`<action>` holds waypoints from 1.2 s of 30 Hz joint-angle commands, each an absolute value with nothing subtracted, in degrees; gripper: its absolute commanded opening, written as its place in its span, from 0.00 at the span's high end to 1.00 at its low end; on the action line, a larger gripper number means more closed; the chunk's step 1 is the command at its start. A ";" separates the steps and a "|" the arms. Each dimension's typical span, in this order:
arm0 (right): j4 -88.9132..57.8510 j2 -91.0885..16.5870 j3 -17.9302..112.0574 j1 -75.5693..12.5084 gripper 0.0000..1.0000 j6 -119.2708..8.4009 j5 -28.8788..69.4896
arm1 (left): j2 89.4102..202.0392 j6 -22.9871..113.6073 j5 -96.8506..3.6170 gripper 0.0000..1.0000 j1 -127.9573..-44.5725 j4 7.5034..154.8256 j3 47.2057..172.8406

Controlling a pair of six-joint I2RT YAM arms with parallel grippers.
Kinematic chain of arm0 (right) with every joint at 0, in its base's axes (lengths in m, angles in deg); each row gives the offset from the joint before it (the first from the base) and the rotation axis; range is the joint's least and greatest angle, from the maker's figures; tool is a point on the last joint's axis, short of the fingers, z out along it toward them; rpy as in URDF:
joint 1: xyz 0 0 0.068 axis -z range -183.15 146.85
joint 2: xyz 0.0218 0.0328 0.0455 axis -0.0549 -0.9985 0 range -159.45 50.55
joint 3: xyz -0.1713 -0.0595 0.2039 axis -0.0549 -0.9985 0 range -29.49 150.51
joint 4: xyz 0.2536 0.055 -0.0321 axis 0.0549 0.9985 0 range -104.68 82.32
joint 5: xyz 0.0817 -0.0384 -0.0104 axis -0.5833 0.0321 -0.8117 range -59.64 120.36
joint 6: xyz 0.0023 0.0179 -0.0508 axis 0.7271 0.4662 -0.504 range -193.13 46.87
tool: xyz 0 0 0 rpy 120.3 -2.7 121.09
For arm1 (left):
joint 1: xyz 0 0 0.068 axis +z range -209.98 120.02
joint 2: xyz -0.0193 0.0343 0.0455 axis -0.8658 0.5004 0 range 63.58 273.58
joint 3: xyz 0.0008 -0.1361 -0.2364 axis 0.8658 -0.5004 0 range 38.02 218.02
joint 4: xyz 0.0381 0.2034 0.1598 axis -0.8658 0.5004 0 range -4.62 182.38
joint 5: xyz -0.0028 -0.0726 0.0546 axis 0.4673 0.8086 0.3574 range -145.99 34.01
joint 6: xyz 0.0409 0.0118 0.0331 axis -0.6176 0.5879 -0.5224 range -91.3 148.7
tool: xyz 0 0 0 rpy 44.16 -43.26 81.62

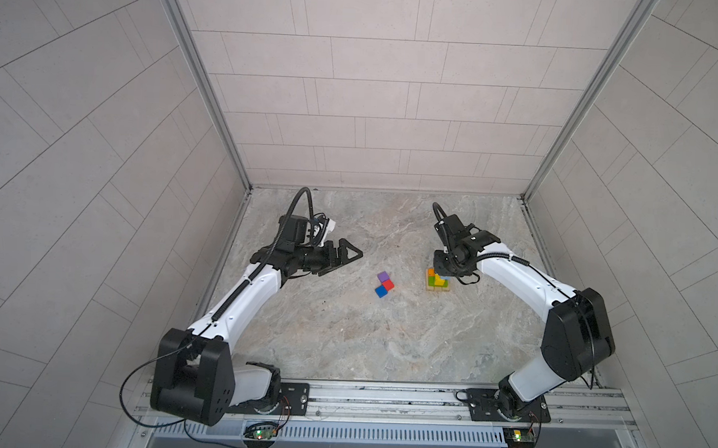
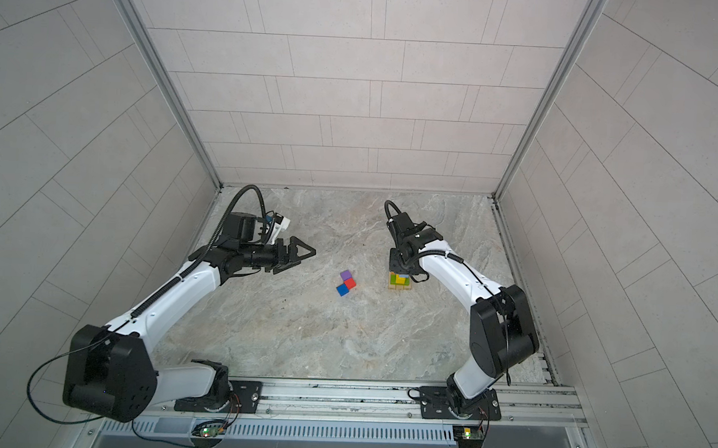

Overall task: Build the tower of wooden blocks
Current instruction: 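Lower the light-blue block upright onto the yellow block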

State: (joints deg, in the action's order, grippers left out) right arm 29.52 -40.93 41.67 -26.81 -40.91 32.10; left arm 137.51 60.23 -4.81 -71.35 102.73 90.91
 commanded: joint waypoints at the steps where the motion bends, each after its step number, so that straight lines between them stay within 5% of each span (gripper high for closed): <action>1: 28.24 -41.86 41.15 -26.59 0.85 -40.00 32.49 | 137.83 59.81 -4.75 0.00 -71.54 102.08 90.43; 36: 24.40 -44.70 38.98 -26.05 0.85 -38.86 32.39 | 137.53 59.47 -5.01 0.00 -71.54 102.52 90.48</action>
State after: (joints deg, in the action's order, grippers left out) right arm 24.15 -43.64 39.48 -26.33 -39.66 31.92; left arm 137.75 60.21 -4.85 -71.35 102.75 90.91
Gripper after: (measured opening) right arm 0.274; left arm 0.996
